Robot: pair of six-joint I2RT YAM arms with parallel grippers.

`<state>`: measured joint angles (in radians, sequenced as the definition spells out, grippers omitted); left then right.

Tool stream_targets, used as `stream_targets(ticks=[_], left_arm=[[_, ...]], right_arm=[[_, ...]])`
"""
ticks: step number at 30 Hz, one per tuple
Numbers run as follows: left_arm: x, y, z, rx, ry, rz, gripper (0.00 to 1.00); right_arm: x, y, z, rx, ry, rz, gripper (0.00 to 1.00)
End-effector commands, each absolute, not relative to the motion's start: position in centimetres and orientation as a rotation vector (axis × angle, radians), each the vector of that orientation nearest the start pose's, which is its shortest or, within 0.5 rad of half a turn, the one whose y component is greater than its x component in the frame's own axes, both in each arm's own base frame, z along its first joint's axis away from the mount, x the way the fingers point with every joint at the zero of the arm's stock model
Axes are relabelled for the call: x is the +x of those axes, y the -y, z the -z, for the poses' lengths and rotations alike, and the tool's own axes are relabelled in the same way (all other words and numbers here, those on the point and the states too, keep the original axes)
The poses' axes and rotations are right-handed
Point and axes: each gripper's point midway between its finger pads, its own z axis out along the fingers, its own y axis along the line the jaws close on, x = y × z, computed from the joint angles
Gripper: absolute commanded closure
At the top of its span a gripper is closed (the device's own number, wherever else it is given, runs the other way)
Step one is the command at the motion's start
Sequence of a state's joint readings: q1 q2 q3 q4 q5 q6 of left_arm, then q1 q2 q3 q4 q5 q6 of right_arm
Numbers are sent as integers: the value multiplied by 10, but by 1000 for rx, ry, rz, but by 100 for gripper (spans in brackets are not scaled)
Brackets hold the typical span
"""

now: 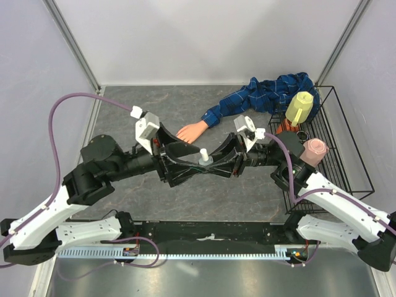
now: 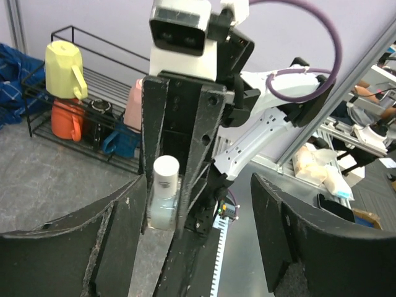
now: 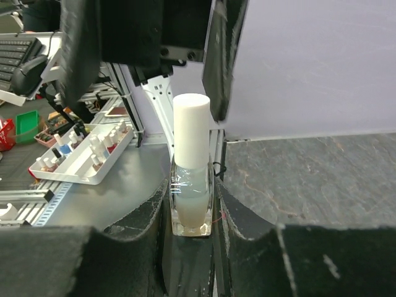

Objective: Paint the nails

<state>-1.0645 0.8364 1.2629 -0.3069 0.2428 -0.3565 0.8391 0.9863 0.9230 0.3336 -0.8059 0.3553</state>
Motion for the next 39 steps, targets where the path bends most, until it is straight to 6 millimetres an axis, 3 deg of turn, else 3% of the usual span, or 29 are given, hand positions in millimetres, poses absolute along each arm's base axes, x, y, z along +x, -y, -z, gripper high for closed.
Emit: stream_targets(ticks=[1, 13, 15, 16, 18, 22, 25, 26, 30, 31, 32, 34, 39], left_arm=[[91, 282, -460, 779, -1380, 1315, 28], [111, 292, -457, 725, -1443, 1266, 44], [115, 292, -458, 715, -1451, 1251, 52], [117, 293, -456, 714, -1461, 1236, 62], [122, 295, -453, 714, -1486, 1208, 71], [132, 296, -447, 703, -1517, 1153, 98], [144, 296, -443, 646, -1559, 1106, 98], [153, 292, -445, 590, -1572, 1070, 98], [190, 281, -434, 361, -1690, 893, 98], [196, 276, -425, 299, -1745, 848, 98], [207, 268, -429, 218, -1747, 789, 98], [216, 270, -423, 162, -1778, 750, 98], [217, 273, -420, 110, -1798, 777, 98]], right_arm=[[96, -318, -406, -1096, -1045, -1554, 100], [108, -321, -399, -1096, -1088, -1501, 100], [110, -322, -399, -1092, -1096, -1488, 100], [113, -322, -396, -1087, -1110, -1473, 100], [115, -322, -397, -1085, -1112, -1450, 100], [133, -322, -392, -1034, -1198, -1361, 100], [153, -322, -392, -951, -1255, -1266, 100], [173, -319, -393, -855, -1291, -1161, 100], [196, -318, -378, -676, -1416, -837, 100], [197, -318, -375, -659, -1430, -795, 100], [198, -320, -373, -653, -1439, -763, 100], [200, -320, -371, -624, -1450, -696, 100], [200, -324, -368, -668, -1442, -659, 100]])
